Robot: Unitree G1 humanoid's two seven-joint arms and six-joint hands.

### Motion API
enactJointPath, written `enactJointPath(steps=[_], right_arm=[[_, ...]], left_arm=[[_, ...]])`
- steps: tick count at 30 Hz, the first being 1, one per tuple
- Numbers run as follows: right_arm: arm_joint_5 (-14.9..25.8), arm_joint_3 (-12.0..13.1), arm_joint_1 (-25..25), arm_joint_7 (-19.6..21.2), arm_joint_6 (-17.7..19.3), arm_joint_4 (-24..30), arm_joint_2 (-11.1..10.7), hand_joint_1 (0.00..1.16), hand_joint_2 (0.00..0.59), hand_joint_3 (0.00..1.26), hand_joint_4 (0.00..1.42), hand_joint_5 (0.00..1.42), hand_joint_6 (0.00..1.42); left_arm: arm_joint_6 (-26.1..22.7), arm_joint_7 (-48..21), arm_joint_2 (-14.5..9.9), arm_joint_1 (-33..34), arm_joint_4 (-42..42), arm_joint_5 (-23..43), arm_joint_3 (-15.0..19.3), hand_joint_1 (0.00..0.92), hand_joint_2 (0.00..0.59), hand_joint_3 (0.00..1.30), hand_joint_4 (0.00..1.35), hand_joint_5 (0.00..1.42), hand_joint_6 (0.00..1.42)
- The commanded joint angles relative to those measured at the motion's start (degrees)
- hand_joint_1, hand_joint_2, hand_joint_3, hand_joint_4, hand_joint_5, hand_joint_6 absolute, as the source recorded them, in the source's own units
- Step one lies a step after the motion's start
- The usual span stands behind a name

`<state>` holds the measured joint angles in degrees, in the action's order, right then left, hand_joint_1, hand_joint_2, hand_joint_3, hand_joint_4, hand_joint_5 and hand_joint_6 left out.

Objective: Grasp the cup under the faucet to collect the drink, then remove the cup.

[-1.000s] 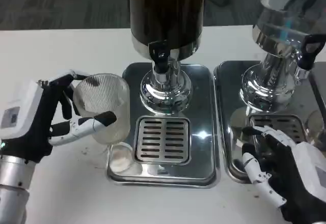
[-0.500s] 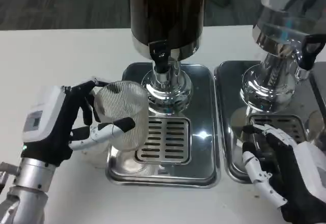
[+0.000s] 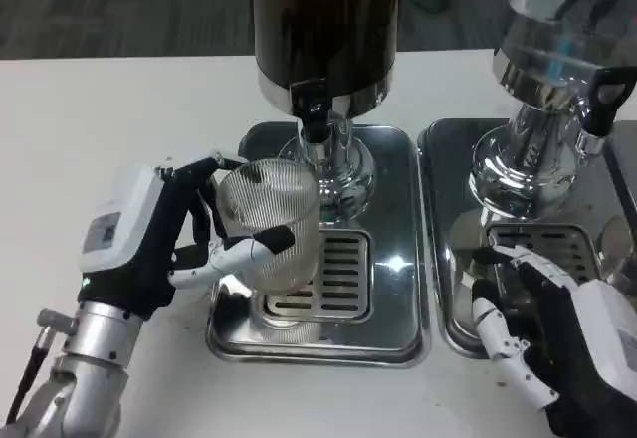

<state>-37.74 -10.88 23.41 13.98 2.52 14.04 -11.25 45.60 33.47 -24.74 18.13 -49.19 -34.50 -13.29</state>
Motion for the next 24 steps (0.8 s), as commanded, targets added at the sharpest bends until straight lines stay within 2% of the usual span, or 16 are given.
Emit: enactJointPath(steps=[1,24], right_arm=[[0.0,-0.2,0.5,0.6,0.7,1.1,0.4,0.14,0.462,0.33,0.20,0.16,0.27],[-0.5,0.0,0.8,0.5,0.5,1.6,1.1,0.14,0.462,0.34,0.21,0.16,0.28]], left_arm=[[-0.5,0.0,0.8,2.5,-1.7,-0.5,-1.0,0.265,0.090,0.72,1.01,1.12,1.42],[-0.5,0.8,2.9,5.8,-6.1,-0.8,-3.9,0.251,0.093,0.72,1.01,1.11,1.42]])
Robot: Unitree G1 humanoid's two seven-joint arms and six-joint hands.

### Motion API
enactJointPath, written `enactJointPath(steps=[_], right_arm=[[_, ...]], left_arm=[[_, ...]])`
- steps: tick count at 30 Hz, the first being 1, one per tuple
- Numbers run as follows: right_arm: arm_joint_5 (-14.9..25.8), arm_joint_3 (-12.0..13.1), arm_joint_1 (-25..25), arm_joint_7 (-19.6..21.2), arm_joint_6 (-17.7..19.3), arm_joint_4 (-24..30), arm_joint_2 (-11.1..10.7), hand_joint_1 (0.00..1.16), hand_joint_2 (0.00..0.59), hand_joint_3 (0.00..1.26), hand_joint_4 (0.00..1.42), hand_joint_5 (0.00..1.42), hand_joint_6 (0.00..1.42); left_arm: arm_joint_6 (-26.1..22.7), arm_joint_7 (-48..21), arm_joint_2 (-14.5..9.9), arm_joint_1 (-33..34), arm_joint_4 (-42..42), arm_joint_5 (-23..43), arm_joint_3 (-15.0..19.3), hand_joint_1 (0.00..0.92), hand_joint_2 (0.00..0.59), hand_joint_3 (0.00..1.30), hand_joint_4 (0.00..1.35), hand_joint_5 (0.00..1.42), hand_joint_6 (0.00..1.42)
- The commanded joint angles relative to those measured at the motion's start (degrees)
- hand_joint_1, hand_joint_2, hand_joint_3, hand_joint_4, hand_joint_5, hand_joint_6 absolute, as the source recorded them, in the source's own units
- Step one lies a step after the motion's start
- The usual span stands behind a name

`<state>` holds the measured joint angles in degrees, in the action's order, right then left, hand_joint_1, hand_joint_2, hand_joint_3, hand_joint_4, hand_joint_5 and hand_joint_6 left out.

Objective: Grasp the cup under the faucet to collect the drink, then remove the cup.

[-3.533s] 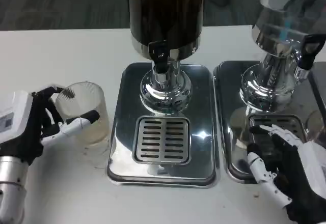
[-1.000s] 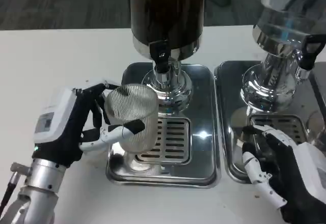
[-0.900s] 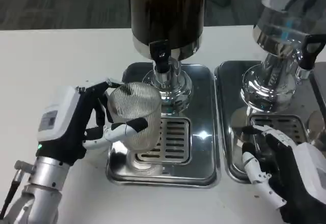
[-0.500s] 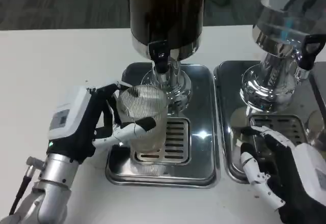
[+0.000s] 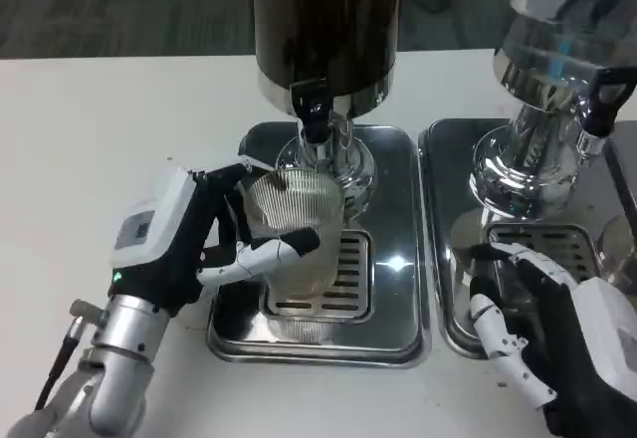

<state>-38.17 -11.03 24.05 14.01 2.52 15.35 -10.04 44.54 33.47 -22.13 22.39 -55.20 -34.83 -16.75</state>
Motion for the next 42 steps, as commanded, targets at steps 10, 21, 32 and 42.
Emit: enactJointPath(steps=[10,21,32,42], right_arm=[[-0.2,0.1,0.4,0.5,0.4,0.4,0.0,0.14,0.462,0.34,0.21,0.16,0.28],[-0.3,0.1,0.9,0.4,0.3,0.8,0.3,0.14,0.462,0.34,0.21,0.16,0.29],[-0.2,0.2,1.3,0.0,0.1,1.4,0.2,0.14,0.462,0.35,0.21,0.16,0.29],[0.3,0.2,1.1,-0.3,0.1,1.1,0.3,0.14,0.462,0.35,0.21,0.16,0.29]], left_arm=[[0.1,0.9,1.6,2.6,-2.0,-1.3,-1.0,0.241,0.095,0.72,1.00,1.10,1.42],[-1.6,1.4,2.7,3.9,-5.0,-2.2,-2.4,0.228,0.094,0.71,0.98,1.07,1.36],[-3.7,3.0,2.7,4.9,-8.3,-3.1,-5.0,0.219,0.095,0.70,0.97,1.06,1.35],[-3.5,3.5,1.6,4.3,-8.5,-2.9,-6.5,0.172,0.085,0.71,0.94,1.04,1.33]])
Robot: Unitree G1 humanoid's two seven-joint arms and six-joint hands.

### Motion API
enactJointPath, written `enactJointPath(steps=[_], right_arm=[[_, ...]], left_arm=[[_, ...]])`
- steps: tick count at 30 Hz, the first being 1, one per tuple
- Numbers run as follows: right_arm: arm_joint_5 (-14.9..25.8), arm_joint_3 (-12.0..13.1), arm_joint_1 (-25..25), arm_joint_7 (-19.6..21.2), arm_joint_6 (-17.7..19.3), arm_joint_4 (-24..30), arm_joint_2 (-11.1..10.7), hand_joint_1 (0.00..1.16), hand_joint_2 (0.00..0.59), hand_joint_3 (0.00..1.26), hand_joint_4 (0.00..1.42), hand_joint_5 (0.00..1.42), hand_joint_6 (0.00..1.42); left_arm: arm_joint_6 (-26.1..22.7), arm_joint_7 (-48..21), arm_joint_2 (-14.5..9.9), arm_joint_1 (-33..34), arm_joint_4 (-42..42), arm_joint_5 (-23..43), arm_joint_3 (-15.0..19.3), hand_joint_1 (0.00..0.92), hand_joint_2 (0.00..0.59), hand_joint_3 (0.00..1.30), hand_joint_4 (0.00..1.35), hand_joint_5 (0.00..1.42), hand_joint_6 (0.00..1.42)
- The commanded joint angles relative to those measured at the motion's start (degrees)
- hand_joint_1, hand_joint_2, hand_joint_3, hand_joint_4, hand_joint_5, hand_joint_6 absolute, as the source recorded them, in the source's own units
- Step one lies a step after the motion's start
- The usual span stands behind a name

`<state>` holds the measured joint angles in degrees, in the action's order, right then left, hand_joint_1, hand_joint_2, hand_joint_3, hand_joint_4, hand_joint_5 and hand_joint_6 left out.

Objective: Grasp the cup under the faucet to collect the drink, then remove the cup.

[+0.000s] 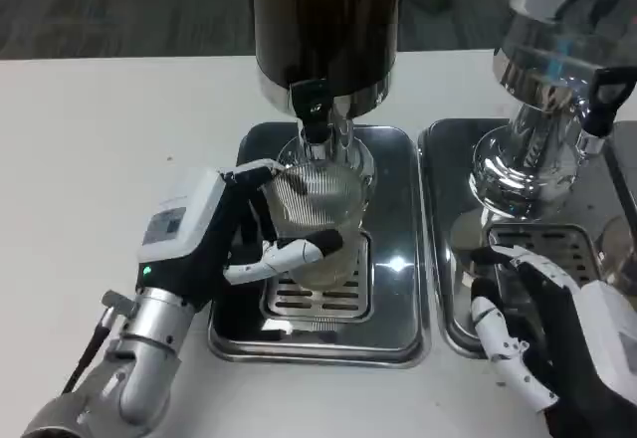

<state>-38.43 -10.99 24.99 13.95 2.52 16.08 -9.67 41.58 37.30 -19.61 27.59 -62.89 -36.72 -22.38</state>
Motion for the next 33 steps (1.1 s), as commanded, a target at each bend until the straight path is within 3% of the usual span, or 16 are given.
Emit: enactJointPath(steps=[1,11,20,25,30,33], right_arm=[[0.5,0.2,0.1,-0.2,0.1,0.3,0.0,0.14,0.462,0.35,0.21,0.16,0.29],[0.9,0.1,-0.5,-0.3,0.2,-0.3,0.0,0.14,0.472,0.35,0.21,0.18,0.30],[1.1,-0.1,-1.1,-0.3,0.4,-1.1,0.0,0.15,0.472,0.36,0.21,0.18,0.31],[1.4,-0.2,-1.5,-0.4,0.5,-1.4,-0.1,0.15,0.472,0.36,0.21,0.19,0.31],[1.5,-0.2,-1.4,-0.6,0.5,-1.3,-0.4,0.15,0.473,0.37,0.21,0.19,0.31],[1.7,0.0,-1.4,-0.7,0.4,-1.1,-0.5,0.15,0.473,0.37,0.21,0.20,0.31]], left_arm=[[-0.4,-0.3,-1.0,-1.0,-0.7,-0.8,-0.9,0.166,0.084,0.71,0.92,1.04,1.33],[0.4,0.3,-2.7,-2.3,0.9,-0.3,-0.4,0.114,0.068,0.68,0.82,0.93,1.17],[2.2,-1.0,-5.2,-4.4,3.9,0.7,0.5,0.010,0.033,0.56,0.58,0.66,0.83],[3.8,-4.0,-5.9,-5.1,5.7,1.0,0.7,0.000,0.021,0.48,0.42,0.44,0.46],[3.9,-6.1,-5.9,-5.5,6.9,1.0,1.2,0.000,0.020,0.44,0.38,0.42,0.41],[3.7,-6.2,-5.7,-5.6,7.3,0.7,1.3,0.000,0.023,0.45,0.43,0.46,0.45]])
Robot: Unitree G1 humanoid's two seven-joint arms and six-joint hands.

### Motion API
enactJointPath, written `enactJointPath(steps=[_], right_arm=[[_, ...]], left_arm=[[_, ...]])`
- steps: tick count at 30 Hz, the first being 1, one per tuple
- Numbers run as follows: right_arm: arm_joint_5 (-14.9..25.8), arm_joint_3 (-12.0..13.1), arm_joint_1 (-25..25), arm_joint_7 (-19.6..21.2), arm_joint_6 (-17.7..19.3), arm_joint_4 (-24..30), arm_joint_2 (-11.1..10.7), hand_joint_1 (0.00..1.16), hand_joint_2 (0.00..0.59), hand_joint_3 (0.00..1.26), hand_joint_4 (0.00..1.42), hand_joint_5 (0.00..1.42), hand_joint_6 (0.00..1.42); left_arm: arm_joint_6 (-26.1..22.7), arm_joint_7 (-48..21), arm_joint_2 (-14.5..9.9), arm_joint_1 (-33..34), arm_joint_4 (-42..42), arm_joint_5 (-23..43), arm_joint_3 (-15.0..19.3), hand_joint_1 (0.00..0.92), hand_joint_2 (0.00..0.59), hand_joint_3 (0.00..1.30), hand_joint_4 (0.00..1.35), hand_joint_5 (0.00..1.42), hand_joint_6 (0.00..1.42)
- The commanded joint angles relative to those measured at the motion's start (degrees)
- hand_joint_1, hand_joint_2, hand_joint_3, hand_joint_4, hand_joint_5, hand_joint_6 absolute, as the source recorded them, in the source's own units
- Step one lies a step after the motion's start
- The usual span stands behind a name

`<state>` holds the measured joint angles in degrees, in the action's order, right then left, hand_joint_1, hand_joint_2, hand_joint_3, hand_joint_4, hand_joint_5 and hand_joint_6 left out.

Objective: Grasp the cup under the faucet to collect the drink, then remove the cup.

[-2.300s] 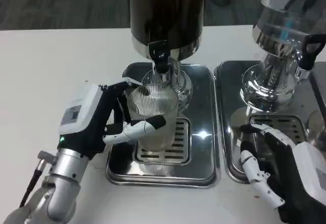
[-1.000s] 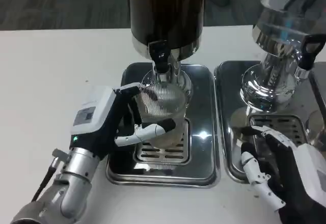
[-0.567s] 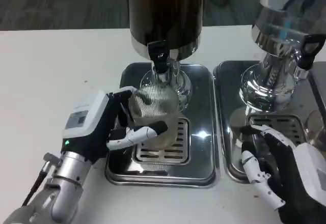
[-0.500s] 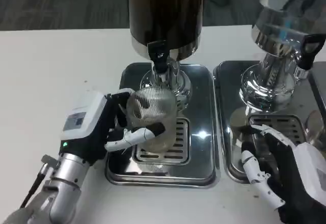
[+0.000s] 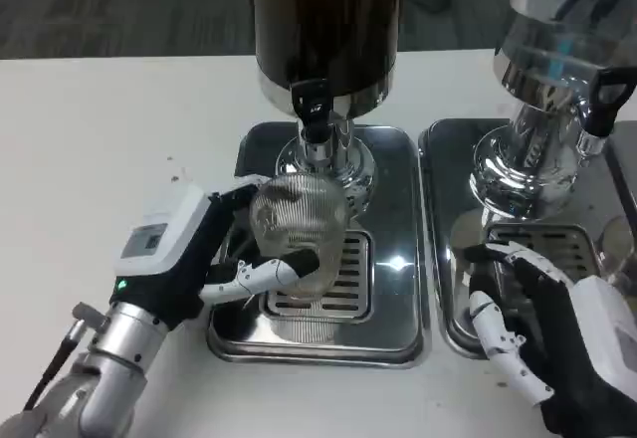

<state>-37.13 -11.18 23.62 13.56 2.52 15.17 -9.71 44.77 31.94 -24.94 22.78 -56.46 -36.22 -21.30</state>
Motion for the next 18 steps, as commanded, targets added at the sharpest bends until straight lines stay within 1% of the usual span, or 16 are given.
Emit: enactJointPath(steps=[1,3,5,7,9,10,14,15,17,18], right_arm=[[0.4,0.3,0.0,-0.4,0.4,-0.1,-0.5,0.15,0.473,0.37,0.21,0.20,0.31],[0.5,0.4,0.1,-0.4,0.5,0.0,-0.6,0.15,0.473,0.37,0.21,0.20,0.31],[0.6,0.6,0.1,-0.4,0.5,0.1,-0.7,0.15,0.473,0.37,0.21,0.20,0.31],[0.6,0.6,0.1,-0.5,0.5,0.1,-0.8,0.15,0.473,0.37,0.21,0.21,0.31],[0.7,0.7,0.1,-0.6,0.5,0.2,-0.9,0.15,0.473,0.36,0.21,0.21,0.31],[0.6,0.7,0.0,-0.6,0.5,0.1,-0.9,0.15,0.473,0.36,0.21,0.21,0.31],[0.6,0.7,-0.2,-0.7,0.5,0.0,-0.9,0.15,0.473,0.36,0.21,0.21,0.32],[0.7,0.7,-0.2,-0.7,0.5,0.0,-0.9,0.15,0.473,0.36,0.21,0.21,0.32],[0.7,0.7,-0.3,-0.8,0.4,-0.1,-0.8,0.15,0.473,0.36,0.21,0.21,0.32],[0.7,0.7,-0.2,-0.8,0.5,-0.2,-0.9,0.15,0.473,0.36,0.21,0.21,0.32]], left_arm=[[0.5,-0.6,-0.4,-0.8,1.1,-0.1,0.1,0.000,0.022,0.46,0.47,0.49,0.50],[0.3,0.1,-0.4,-1.0,1.6,-0.6,0.1,0.002,0.028,0.48,0.59,0.61,0.67],[0.3,0.7,-0.4,-1.1,1.9,-0.8,0.2,0.021,0.033,0.52,0.67,0.71,0.79],[0.3,0.9,-0.3,-1.2,2.0,-0.8,0.2,0.025,0.043,0.54,0.73,0.77,0.87],[0.1,1.3,-0.3,-1.1,2.2,-1.1,0.1,0.025,0.045,0.54,0.76,0.81,0.92],[0.0,1.5,-0.2,-1.0,2.2,-1.3,0.0,0.025,0.045,0.54,0.78,0.83,0.93],[-0.3,1.6,0.1,-0.8,2.0,-1.3,-0.1,0.039,0.044,0.50,0.76,0.83,0.93],[-0.4,1.6,0.2,-0.7,2.0,-1.4,-0.1,0.039,0.044,0.48,0.73,0.80,0.90],[-0.6,1.5,0.3,-0.5,2.0,-1.5,-0.3,0.029,0.046,0.44,0.66,0.73,0.79],[-0.8,1.4,0.3,-0.4,2.3,-1.7,-0.4,0.029,0.049,0.42,0.65,0.72,0.76]])
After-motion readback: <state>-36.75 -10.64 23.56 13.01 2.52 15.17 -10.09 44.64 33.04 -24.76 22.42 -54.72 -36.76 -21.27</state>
